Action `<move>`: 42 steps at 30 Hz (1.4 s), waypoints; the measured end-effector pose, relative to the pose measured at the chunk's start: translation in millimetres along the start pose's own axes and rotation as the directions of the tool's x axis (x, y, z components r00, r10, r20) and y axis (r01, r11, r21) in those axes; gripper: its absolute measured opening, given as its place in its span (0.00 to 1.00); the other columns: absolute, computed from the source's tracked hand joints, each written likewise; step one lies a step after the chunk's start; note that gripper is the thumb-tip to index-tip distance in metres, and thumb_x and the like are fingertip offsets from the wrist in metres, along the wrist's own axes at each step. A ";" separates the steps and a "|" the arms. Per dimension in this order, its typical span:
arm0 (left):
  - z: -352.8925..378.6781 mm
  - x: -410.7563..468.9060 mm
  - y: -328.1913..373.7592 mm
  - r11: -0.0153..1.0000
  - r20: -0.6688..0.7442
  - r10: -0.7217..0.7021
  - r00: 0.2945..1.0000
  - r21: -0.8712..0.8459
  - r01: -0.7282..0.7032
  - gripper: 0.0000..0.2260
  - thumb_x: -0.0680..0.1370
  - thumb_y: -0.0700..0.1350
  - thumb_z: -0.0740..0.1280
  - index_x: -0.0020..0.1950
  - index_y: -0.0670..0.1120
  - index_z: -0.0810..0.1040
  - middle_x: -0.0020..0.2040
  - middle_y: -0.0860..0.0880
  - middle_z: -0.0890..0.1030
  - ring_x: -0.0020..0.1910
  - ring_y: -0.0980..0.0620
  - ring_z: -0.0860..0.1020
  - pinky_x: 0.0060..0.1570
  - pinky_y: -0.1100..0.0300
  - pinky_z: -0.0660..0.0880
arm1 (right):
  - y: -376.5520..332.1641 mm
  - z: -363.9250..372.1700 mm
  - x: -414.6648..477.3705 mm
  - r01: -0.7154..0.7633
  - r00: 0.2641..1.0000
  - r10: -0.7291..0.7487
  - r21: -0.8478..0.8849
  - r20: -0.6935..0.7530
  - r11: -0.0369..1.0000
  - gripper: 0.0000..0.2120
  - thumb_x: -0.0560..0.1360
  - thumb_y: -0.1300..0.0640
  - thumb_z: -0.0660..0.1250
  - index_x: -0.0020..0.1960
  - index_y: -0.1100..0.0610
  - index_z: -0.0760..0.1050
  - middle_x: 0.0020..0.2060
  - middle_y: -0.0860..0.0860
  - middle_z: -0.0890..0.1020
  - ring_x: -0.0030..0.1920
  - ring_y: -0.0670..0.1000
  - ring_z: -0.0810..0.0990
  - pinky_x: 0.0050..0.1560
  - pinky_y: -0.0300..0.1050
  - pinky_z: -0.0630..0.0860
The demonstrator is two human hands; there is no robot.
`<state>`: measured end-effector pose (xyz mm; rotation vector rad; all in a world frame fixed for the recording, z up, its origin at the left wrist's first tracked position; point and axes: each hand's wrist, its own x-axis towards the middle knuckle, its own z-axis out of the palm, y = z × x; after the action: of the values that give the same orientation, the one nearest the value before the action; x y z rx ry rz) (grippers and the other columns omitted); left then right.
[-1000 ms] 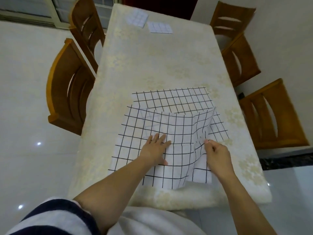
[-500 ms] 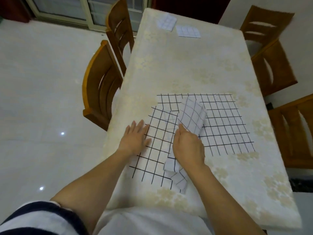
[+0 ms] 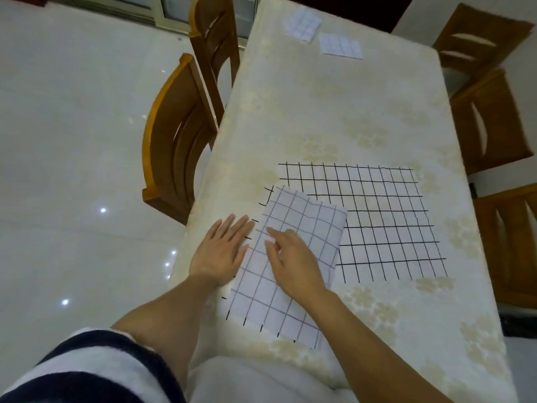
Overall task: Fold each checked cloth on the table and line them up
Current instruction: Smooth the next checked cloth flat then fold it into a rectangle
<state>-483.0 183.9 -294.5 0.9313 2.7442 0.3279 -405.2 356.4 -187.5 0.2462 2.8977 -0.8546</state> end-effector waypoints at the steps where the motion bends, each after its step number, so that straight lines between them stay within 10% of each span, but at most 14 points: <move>1: 1.0 0.8 -0.9 1.000 0.000 -0.008 1.000 -0.016 0.008 0.24 0.86 0.57 0.38 0.82 0.56 0.41 0.82 0.57 0.41 0.80 0.55 0.36 0.80 0.50 0.43 | 12.7 1.9 -0.7 -0.005 0.997 0.002 -0.051 -0.071 0.999 0.24 0.83 0.44 0.52 0.75 0.52 0.67 0.59 0.51 0.77 0.59 0.52 0.76 0.59 0.54 0.76; 5: 2.4 1.2 -1.9 1.000 0.009 -0.017 1.000 -0.015 0.017 0.23 0.86 0.56 0.38 0.82 0.56 0.43 0.82 0.58 0.42 0.80 0.56 0.35 0.80 0.52 0.41 | 59.0 15.4 -5.6 -0.057 0.981 0.112 -0.318 0.158 0.946 0.33 0.82 0.40 0.54 0.81 0.52 0.47 0.80 0.54 0.52 0.79 0.58 0.50 0.79 0.55 0.50; 9: 2.1 2.0 -2.4 0.998 0.031 -0.038 0.999 -0.048 0.039 0.24 0.86 0.56 0.37 0.82 0.57 0.46 0.82 0.59 0.45 0.80 0.58 0.37 0.80 0.52 0.43 | 73.5 36.0 -10.4 0.034 0.932 0.117 -0.404 0.344 0.914 0.38 0.80 0.33 0.49 0.80 0.46 0.34 0.78 0.50 0.33 0.78 0.58 0.32 0.77 0.55 0.35; 19: -1.8 0.5 -1.8 0.994 0.011 -0.048 0.999 -0.099 0.049 0.29 0.84 0.63 0.49 0.83 0.58 0.45 0.83 0.58 0.50 0.80 0.59 0.41 0.79 0.56 0.40 | 74.7 46.4 -13.5 0.064 0.928 0.091 -0.395 0.361 0.916 0.36 0.81 0.35 0.49 0.79 0.44 0.33 0.78 0.48 0.32 0.77 0.54 0.30 0.78 0.55 0.36; 26: -0.7 0.2 -4.1 0.999 0.033 0.004 0.999 -0.034 -0.003 0.25 0.85 0.62 0.43 0.82 0.61 0.47 0.83 0.57 0.45 0.81 0.56 0.39 0.80 0.51 0.43 | 103.4 26.5 -36.5 -0.120 0.981 0.162 -0.331 0.104 0.936 0.31 0.83 0.42 0.51 0.81 0.52 0.44 0.80 0.49 0.45 0.80 0.53 0.41 0.79 0.52 0.41; 37: -10.0 -3.4 30.5 0.993 -0.134 -0.009 0.991 -0.117 -0.007 0.25 0.85 0.56 0.49 0.82 0.52 0.57 0.82 0.49 0.55 0.82 0.48 0.50 0.80 0.47 0.47 | 145.0 6.1 -73.2 -0.186 0.938 0.280 -0.385 0.205 0.904 0.34 0.82 0.39 0.52 0.81 0.48 0.41 0.79 0.45 0.39 0.79 0.52 0.37 0.78 0.52 0.38; 42: 12.9 -6.9 126.3 0.869 -0.011 0.485 0.874 -0.104 -0.484 0.26 0.82 0.57 0.61 0.76 0.43 0.69 0.77 0.44 0.69 0.78 0.44 0.63 0.78 0.52 0.48 | 149.8 9.7 -81.4 -0.213 0.927 0.308 -0.375 0.215 0.902 0.36 0.81 0.37 0.54 0.81 0.48 0.41 0.80 0.45 0.42 0.80 0.52 0.39 0.78 0.52 0.40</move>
<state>-402.2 279.1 -270.4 1.5811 2.4112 0.5375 -297.0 465.1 -262.5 0.4361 2.6140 -0.2973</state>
